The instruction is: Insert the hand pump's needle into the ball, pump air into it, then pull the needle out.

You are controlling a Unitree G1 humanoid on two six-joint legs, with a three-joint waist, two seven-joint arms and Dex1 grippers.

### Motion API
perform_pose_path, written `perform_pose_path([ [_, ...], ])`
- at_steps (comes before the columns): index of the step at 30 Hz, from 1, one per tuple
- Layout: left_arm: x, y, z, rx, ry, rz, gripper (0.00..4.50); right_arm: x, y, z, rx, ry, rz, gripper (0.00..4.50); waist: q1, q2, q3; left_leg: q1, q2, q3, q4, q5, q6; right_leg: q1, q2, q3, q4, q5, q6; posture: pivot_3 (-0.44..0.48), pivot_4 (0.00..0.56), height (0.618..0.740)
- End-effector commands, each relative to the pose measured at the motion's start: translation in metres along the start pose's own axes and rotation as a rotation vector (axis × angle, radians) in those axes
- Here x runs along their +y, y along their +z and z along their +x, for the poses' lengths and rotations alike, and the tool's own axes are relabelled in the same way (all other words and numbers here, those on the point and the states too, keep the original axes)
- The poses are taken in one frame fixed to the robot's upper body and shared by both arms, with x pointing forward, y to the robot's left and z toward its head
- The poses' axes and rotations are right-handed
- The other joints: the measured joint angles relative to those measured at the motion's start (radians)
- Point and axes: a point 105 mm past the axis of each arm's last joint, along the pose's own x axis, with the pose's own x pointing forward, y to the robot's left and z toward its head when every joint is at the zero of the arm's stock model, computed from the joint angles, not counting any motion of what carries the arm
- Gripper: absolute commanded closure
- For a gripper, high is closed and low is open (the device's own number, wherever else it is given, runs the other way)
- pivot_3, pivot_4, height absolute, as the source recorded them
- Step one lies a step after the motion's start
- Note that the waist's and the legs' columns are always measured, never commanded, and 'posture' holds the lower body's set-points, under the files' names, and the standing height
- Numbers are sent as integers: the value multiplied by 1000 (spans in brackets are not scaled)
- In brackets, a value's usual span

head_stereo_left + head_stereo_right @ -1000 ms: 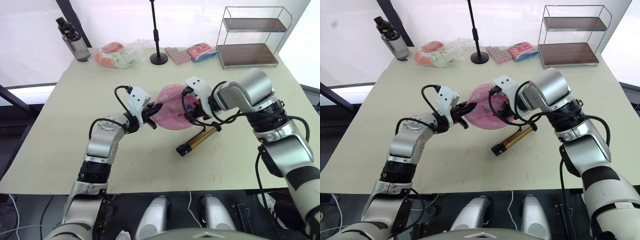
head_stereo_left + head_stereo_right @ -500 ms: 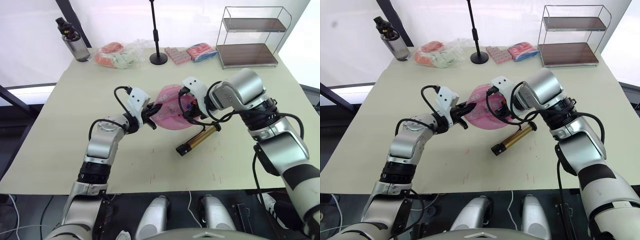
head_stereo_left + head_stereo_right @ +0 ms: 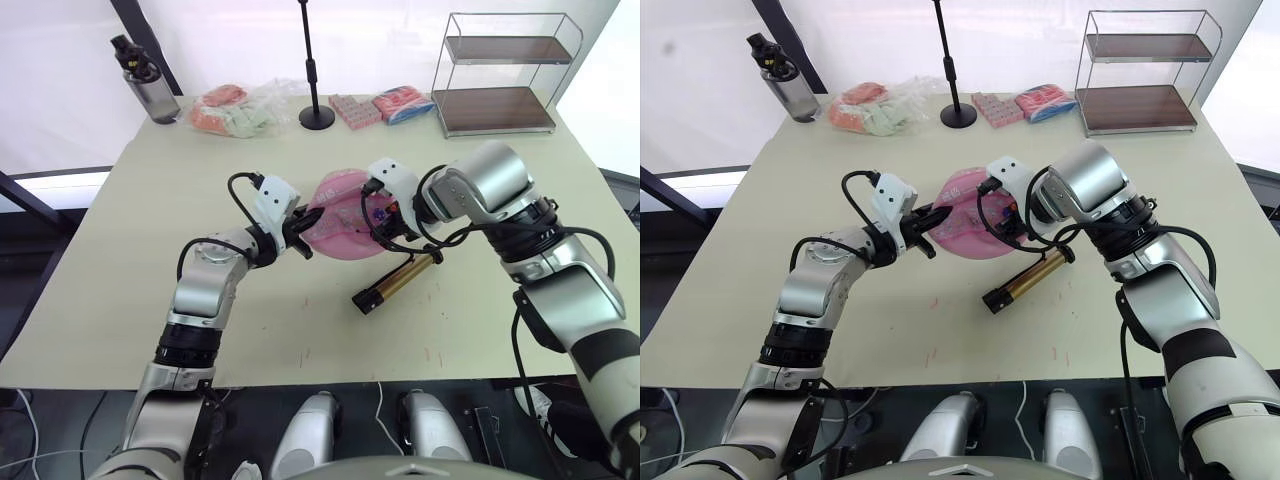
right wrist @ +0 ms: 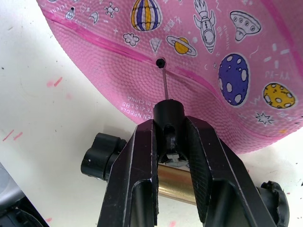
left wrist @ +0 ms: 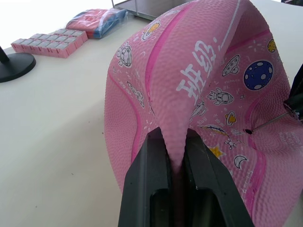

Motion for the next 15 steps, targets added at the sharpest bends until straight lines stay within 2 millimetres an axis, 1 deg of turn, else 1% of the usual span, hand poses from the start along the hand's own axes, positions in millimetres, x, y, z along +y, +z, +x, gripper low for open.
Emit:
perform_pose_path([
  [1,-3,1,-1,3,-12,13,4483,5,1,0,-8,15,-17,4139,0,0,0,0,0,0,0,0,0,0,0,0,0,0,0,0,150,740],
  [15,-5,0,0,7,-15,9,4483,3,6,-1,-37,9,-17,4139,-1,0,0,0,0,0,0,0,0,0,0,0,0,0,0,0,150,740],
])
